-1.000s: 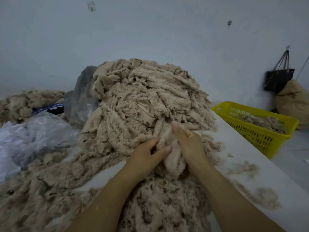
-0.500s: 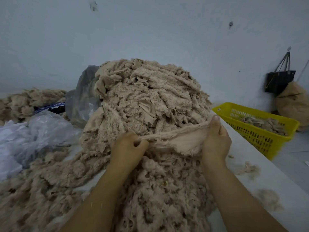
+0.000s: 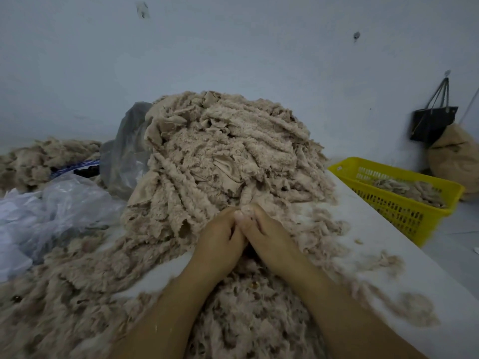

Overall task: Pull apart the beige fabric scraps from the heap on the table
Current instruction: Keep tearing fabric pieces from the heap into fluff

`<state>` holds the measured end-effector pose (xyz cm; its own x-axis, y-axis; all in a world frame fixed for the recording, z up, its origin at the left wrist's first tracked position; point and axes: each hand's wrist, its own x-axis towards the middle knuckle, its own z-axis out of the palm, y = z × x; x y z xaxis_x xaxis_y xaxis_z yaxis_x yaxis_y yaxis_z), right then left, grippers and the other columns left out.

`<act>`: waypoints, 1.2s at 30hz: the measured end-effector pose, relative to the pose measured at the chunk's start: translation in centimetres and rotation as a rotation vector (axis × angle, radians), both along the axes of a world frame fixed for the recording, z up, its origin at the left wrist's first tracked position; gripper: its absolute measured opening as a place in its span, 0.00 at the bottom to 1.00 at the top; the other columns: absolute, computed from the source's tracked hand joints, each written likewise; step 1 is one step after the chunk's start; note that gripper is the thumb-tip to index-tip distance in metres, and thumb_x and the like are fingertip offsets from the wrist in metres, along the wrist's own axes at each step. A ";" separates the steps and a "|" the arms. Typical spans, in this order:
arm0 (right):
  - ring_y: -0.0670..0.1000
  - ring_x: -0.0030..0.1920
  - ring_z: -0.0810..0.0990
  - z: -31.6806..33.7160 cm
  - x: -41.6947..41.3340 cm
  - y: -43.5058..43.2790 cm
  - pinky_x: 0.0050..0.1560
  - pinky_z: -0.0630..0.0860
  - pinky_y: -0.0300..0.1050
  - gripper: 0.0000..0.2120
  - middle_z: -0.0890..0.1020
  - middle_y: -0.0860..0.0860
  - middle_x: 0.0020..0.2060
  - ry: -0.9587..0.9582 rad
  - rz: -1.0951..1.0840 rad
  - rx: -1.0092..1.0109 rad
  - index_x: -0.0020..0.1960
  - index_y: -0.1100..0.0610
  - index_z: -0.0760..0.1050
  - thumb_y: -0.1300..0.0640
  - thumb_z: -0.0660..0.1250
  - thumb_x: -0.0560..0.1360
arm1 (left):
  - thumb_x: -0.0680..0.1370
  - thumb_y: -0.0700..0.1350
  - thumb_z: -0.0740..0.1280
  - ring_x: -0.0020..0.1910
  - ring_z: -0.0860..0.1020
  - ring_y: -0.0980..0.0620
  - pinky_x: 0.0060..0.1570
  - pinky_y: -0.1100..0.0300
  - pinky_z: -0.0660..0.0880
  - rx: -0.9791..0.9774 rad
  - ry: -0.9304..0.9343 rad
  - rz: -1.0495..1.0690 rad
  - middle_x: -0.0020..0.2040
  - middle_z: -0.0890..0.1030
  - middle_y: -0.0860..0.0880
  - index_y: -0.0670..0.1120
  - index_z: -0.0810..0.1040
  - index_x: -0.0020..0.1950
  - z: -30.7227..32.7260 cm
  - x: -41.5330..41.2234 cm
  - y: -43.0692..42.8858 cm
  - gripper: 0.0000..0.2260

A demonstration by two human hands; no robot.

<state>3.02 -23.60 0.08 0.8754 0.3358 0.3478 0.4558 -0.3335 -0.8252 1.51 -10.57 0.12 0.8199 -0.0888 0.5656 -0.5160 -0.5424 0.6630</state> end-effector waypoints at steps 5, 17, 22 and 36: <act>0.42 0.30 0.73 0.6 0.4 -0.6 0.32 0.67 0.37 0.24 0.76 0.42 0.29 -0.153 -0.208 -0.131 0.38 0.45 0.65 0.25 0.51 0.73 | 0.82 0.46 0.62 0.32 0.70 0.57 0.33 0.59 0.65 0.121 0.045 0.157 0.34 0.71 0.53 0.55 0.67 0.35 -0.1 0.7 0.6 0.15; 0.46 0.23 0.56 1.2 0.9 -2.8 0.23 0.56 0.36 0.27 0.59 0.46 0.21 -0.060 -0.623 0.524 0.30 0.56 0.59 0.43 0.61 0.81 | 0.81 0.47 0.66 0.30 0.66 0.51 0.32 0.56 0.59 0.107 0.229 0.278 0.30 0.66 0.49 0.46 0.65 0.33 -0.2 1.8 3.7 0.18; 0.46 0.22 0.59 1.1 1.2 -3.5 0.22 0.60 0.38 0.26 0.64 0.48 0.23 0.047 -0.678 0.641 0.32 0.56 0.63 0.41 0.61 0.81 | 0.80 0.49 0.67 0.27 0.67 0.57 0.32 0.59 0.63 -0.268 0.304 0.202 0.28 0.70 0.51 0.44 0.73 0.33 -0.2 1.8 3.9 0.17; 0.44 0.36 0.76 0.2 1.2 -1.1 0.36 0.69 0.37 0.15 0.80 0.46 0.35 -0.040 -0.134 -0.023 0.43 0.51 0.77 0.45 0.59 0.82 | 0.81 0.52 0.64 0.24 0.66 0.60 0.26 0.66 0.64 -0.175 0.260 0.102 0.22 0.68 0.58 0.48 0.67 0.30 0.0 0.9 1.8 0.20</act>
